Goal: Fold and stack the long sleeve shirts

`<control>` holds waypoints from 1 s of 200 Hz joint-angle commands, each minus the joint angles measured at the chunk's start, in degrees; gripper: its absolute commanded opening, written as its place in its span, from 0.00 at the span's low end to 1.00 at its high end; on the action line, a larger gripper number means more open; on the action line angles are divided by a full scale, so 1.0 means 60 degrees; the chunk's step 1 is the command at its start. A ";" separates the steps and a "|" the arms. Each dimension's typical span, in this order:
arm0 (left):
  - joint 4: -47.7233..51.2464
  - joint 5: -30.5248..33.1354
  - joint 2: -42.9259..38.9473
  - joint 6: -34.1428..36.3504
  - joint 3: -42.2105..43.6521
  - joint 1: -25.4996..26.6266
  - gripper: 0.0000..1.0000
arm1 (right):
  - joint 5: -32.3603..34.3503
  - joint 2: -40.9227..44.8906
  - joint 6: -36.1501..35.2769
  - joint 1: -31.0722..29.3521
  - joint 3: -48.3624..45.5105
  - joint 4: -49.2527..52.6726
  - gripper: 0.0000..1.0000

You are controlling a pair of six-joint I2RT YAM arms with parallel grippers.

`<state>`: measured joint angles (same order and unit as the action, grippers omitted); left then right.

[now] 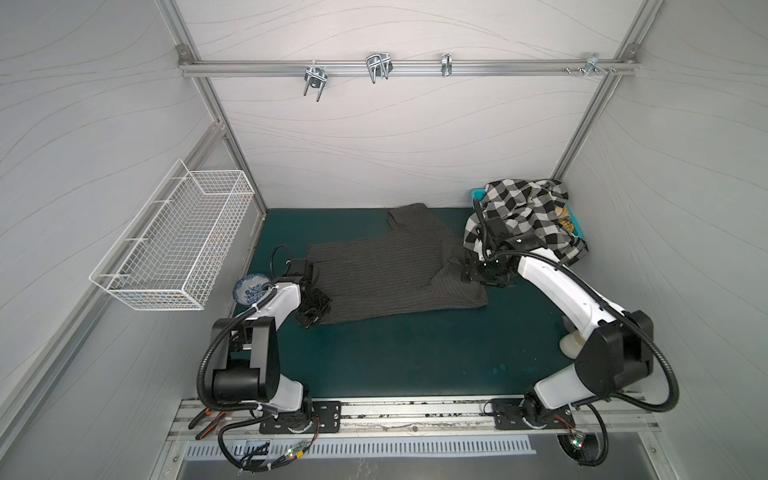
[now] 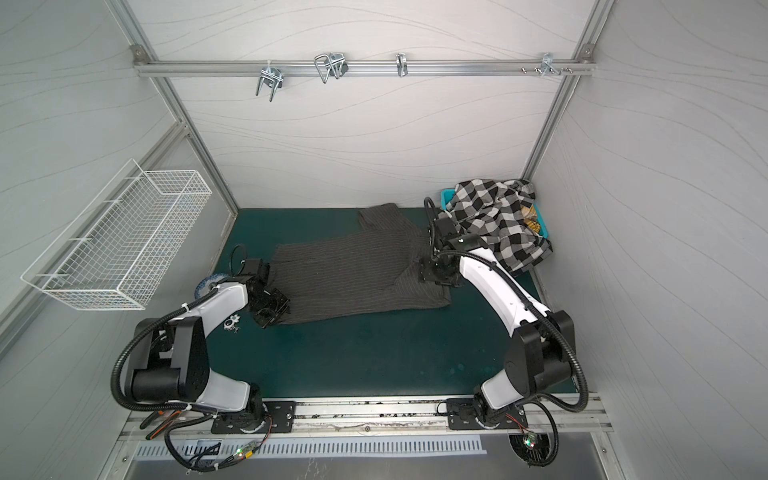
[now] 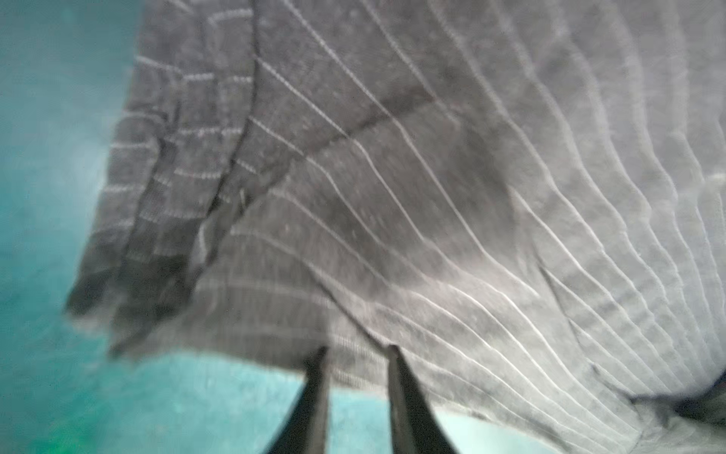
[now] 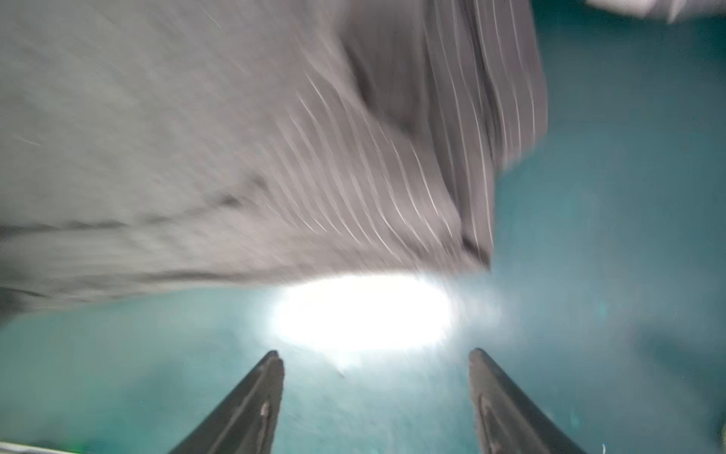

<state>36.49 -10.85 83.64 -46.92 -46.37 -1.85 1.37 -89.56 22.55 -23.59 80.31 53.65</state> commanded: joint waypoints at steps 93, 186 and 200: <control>-0.1033 -0.0667 0.2183 -0.1005 -0.0804 0.0572 0.19 | -0.1064 -0.3162 -0.0504 0.0709 -0.0907 -0.1764 0.70; -0.0112 -0.0077 0.0509 0.0384 0.0432 0.0483 0.21 | 0.0364 0.0616 0.0179 -0.0142 -0.2375 0.0315 0.70; 0.0182 -0.0046 0.0462 0.0536 -0.0040 0.0484 0.22 | 0.0790 0.0337 0.0075 -0.0144 -0.1339 0.0594 0.72</control>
<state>31.92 -13.72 87.00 -46.76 -44.01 1.19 -1.78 -88.27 23.59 -24.29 63.35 51.20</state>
